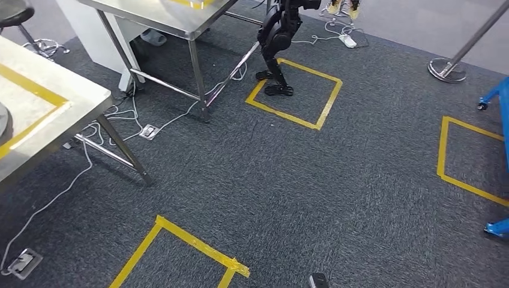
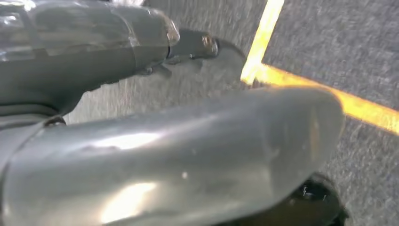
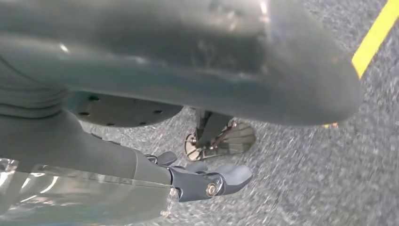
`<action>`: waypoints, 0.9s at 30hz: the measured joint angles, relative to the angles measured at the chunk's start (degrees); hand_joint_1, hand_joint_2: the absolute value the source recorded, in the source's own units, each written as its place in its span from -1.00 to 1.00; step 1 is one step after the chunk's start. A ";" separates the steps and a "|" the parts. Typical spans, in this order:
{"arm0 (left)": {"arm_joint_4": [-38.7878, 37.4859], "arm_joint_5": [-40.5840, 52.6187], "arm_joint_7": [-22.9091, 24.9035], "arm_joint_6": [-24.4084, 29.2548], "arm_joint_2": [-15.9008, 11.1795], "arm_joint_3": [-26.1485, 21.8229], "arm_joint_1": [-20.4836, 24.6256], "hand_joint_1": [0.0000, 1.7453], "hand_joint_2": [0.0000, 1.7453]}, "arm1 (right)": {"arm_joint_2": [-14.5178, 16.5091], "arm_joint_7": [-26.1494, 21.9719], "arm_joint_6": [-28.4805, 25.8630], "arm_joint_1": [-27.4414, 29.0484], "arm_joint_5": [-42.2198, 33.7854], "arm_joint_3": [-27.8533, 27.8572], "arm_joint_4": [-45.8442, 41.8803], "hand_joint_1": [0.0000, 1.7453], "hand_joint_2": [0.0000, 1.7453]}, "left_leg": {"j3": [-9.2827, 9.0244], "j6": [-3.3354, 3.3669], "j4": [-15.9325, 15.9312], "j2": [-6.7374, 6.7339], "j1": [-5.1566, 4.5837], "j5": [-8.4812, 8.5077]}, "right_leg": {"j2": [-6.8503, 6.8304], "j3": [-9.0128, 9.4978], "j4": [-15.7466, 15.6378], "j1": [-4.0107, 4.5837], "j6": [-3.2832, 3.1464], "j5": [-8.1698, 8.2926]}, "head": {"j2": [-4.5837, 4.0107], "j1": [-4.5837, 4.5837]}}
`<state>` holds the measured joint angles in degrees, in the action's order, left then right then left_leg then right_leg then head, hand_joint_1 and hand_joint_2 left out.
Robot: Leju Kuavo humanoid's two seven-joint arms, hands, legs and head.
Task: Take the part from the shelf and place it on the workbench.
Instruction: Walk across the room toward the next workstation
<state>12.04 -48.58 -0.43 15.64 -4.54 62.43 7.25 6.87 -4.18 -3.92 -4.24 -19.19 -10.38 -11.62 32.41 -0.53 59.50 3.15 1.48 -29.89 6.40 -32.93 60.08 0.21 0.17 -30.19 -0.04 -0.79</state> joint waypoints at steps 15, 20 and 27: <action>-0.23 1.18 3.60 -2.63 1.02 0.02 0.50 -1.00 -1.00 | -0.75 3.58 -2.70 0.14 -0.85 -1.27 0.52 -1.00 -1.00 | -3.30 -1.45 -0.41 -7.42 -0.27 -3.19 | -9.37 -0.09 -2.15 0.81 -1.46 2.13 | 0.00 -1.83; -0.25 0.71 4.25 -3.21 2.08 0.02 -0.19 -1.00 -1.00 | -1.83 2.84 -2.71 -0.65 -0.13 -1.60 0.66 -1.00 -1.00 | 4.94 -1.48 13.98 -2.40 -0.21 -8.48 | -5.65 0.91 -2.97 0.59 -2.45 2.20 | 0.00 -0.48; -0.32 0.25 -1.15 -2.36 2.97 -0.03 -0.29 -1.00 -1.00 | -3.21 2.73 -3.25 -0.86 0.95 -2.96 0.78 -1.00 -1.00 | 1.11 -1.21 1.00 2.01 0.17 0.14 | -0.02 1.24 -1.28 0.00 -0.60 0.47 | 0.00 0.59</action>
<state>11.73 -48.34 -1.58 13.28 -1.57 62.40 6.97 3.66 -1.44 -7.17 -5.10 -18.24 -13.34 -10.84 33.52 -1.75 60.50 5.16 1.64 -29.75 6.38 -31.68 58.81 0.21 -0.43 -29.72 -0.04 -0.20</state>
